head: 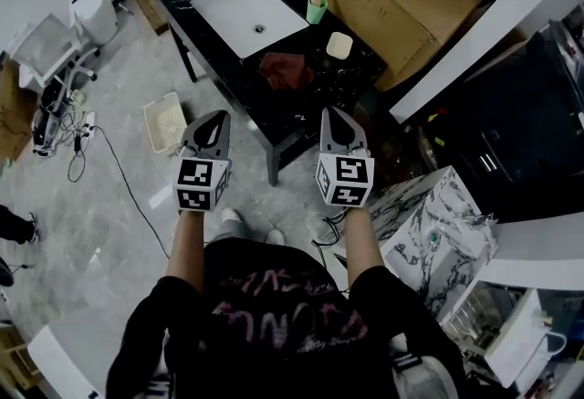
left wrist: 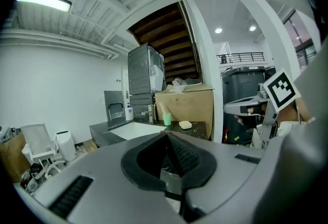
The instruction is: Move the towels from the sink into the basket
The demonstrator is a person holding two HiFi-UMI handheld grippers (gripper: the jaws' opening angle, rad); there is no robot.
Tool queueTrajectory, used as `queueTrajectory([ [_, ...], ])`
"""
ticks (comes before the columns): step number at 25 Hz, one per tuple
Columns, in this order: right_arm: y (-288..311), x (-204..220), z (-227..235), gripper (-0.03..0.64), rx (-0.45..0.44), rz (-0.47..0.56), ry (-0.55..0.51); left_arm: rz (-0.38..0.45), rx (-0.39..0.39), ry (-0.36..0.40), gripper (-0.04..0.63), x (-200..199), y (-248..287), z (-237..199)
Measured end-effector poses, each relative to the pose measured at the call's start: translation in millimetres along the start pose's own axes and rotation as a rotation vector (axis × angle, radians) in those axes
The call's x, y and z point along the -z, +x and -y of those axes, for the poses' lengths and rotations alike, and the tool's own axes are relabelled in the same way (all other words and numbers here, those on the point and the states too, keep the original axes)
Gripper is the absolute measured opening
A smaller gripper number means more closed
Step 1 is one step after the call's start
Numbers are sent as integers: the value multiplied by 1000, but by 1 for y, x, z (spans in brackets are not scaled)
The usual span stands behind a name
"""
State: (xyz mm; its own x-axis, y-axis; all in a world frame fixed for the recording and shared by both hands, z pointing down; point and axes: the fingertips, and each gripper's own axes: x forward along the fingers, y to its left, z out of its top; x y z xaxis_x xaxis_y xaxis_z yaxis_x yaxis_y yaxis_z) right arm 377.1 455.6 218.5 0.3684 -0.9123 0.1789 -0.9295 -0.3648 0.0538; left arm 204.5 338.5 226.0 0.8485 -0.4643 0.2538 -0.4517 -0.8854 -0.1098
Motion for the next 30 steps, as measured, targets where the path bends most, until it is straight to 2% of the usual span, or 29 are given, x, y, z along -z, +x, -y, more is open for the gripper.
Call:
queueTrajectory([
  [16, 89, 4, 2, 15, 35, -48, 20, -24, 70, -61, 17, 8, 79, -53],
  [25, 130, 12, 1, 17, 16, -84, 1, -41, 80, -63, 17, 14, 97, -64],
  [30, 156, 22, -9, 95, -42, -121, -3, -64, 65, -66, 17, 23, 96, -73],
])
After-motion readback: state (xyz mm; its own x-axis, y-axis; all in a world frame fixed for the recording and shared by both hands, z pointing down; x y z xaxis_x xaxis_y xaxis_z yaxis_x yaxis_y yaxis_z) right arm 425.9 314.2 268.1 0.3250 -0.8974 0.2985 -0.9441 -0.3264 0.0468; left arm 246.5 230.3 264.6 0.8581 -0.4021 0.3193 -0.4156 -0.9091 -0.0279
